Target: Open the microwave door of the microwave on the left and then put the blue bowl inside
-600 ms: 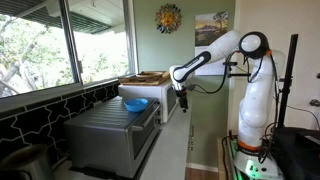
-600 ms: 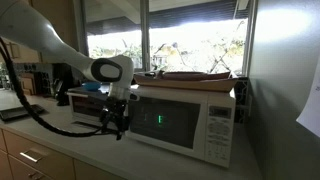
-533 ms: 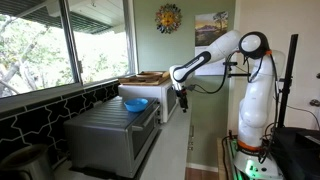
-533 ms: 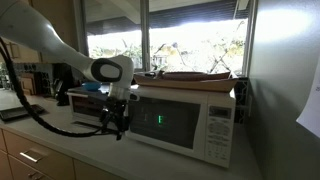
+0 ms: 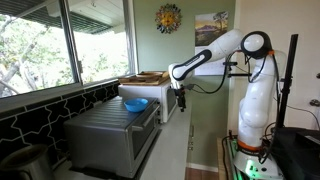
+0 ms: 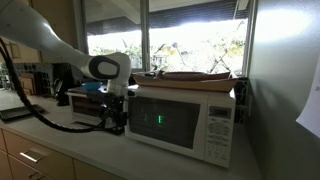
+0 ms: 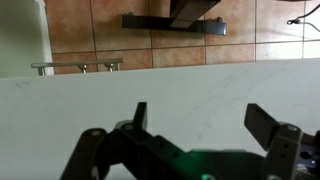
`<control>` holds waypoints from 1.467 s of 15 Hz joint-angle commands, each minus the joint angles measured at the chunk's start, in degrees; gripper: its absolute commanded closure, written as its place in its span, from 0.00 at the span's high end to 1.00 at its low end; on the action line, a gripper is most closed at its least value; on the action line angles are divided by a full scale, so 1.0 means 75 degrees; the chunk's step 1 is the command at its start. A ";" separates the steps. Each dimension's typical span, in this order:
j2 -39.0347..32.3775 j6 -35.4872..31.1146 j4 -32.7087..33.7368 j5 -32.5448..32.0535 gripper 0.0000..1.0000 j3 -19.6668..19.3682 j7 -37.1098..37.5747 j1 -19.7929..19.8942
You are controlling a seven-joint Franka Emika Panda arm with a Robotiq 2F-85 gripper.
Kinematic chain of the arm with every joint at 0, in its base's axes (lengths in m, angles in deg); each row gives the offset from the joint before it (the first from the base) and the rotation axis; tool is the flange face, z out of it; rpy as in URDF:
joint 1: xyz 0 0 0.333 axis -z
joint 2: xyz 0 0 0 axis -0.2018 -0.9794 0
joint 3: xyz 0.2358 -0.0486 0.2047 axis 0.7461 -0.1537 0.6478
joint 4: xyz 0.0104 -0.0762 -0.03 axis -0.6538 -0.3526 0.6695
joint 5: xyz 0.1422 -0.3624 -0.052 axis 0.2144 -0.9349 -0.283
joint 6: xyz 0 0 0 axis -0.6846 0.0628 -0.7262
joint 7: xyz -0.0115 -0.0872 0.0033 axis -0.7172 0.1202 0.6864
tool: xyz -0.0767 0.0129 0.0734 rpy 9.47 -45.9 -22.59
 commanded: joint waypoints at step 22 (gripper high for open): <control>0.1724 0.0042 0.0109 0.2831 1.00 0.1724 0.3596 -0.0978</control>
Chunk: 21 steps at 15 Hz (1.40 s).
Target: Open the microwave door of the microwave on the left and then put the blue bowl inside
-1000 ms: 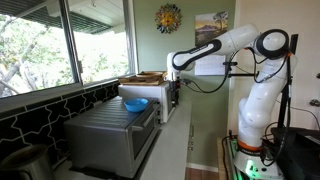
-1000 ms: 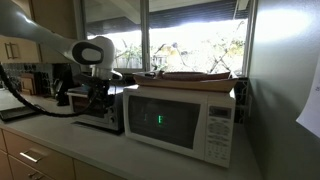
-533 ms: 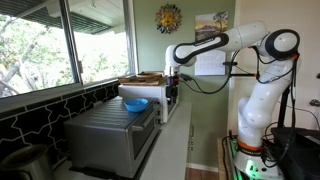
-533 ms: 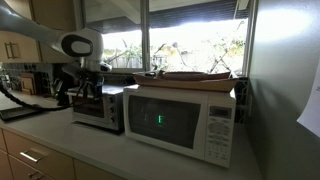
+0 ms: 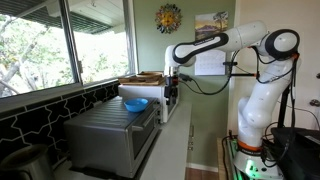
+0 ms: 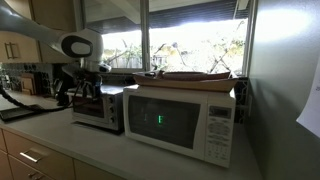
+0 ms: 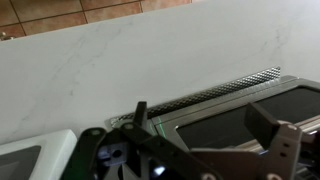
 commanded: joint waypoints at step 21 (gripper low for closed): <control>0.0460 -0.2795 -0.1320 0.1595 1.00 0.0801 0.3020 -0.0175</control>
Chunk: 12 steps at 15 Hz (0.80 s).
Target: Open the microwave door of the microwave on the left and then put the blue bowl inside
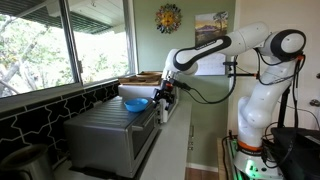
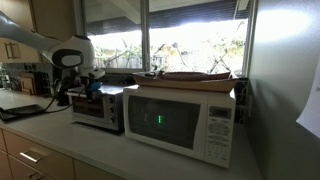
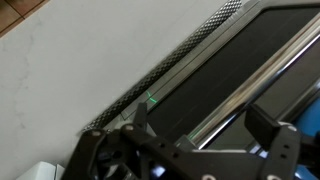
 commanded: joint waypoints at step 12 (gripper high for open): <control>0.0681 0.0253 -0.0738 0.0025 1.00 -0.0150 -0.0104 -0.0093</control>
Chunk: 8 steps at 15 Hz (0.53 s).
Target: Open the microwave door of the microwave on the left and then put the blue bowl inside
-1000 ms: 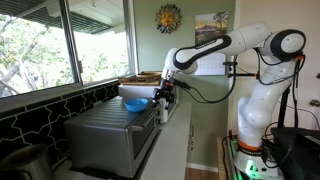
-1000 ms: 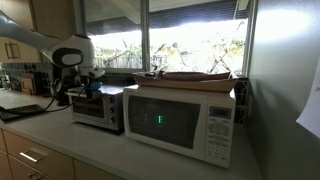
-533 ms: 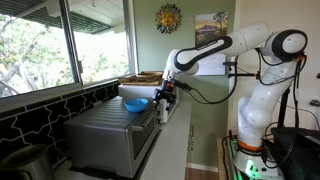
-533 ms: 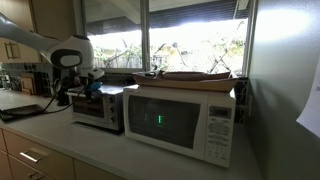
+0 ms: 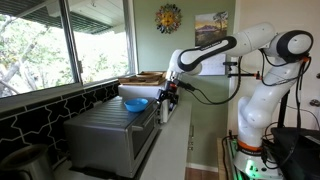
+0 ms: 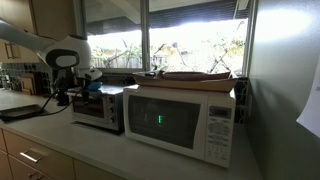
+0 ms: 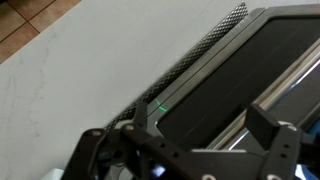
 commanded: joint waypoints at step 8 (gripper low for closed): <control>0.0356 0.0185 -0.0378 0.0179 1.00 -0.0208 -0.0258 -0.0091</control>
